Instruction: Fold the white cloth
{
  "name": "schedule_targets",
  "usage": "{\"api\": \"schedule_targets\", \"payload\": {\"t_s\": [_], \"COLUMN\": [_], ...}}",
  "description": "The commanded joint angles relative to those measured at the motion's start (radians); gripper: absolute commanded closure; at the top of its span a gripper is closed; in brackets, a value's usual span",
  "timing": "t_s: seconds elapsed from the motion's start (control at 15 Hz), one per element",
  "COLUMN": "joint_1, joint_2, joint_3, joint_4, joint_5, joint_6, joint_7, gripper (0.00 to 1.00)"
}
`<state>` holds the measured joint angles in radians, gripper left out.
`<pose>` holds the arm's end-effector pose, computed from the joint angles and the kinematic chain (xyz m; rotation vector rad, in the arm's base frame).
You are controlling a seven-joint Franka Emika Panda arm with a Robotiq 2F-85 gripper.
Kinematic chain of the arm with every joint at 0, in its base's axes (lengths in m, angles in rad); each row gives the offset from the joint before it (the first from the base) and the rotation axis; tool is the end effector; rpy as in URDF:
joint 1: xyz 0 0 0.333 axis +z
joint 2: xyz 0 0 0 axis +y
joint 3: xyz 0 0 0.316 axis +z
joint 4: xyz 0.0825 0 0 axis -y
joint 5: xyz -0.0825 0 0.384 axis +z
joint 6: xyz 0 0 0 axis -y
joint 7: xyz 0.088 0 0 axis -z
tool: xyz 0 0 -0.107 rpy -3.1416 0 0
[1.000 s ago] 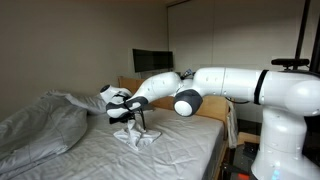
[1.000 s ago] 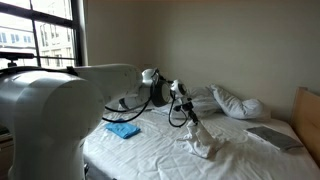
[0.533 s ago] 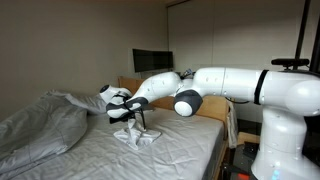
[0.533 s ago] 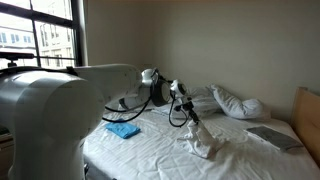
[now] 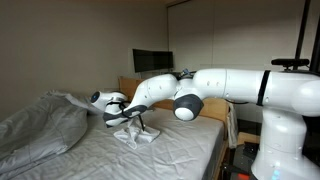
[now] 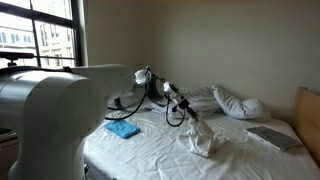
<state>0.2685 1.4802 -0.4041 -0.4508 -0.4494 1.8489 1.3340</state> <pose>0.7992 0.0694 0.1513 2.1246 -1.1221 0.6531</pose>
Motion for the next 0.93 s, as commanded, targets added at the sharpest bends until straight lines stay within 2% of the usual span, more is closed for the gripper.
{"api": "schedule_targets", "payload": {"t_s": [0.0,0.13,0.2,0.4,0.47,0.6,0.87], "joint_1": [0.002,-0.004,-0.017,-0.025,-0.026,-0.026,-0.022], "joint_2": [0.002,0.006,0.007,0.008,0.008,0.008,0.008], "joint_3": [-0.013,-0.017,0.012,0.017,0.018,0.018,0.016], "joint_4": [-0.040,-0.048,-0.040,-0.041,-0.041,-0.041,-0.036], "joint_5": [-0.010,-0.011,-0.039,-0.047,-0.049,-0.056,-0.064], "joint_6": [0.016,0.007,-0.003,-0.004,-0.007,-0.008,-0.006], "joint_7": [0.031,0.035,0.033,0.019,0.016,0.013,0.014], "gripper": [0.96,0.96,0.96,0.97,0.67,0.60,0.35]}}
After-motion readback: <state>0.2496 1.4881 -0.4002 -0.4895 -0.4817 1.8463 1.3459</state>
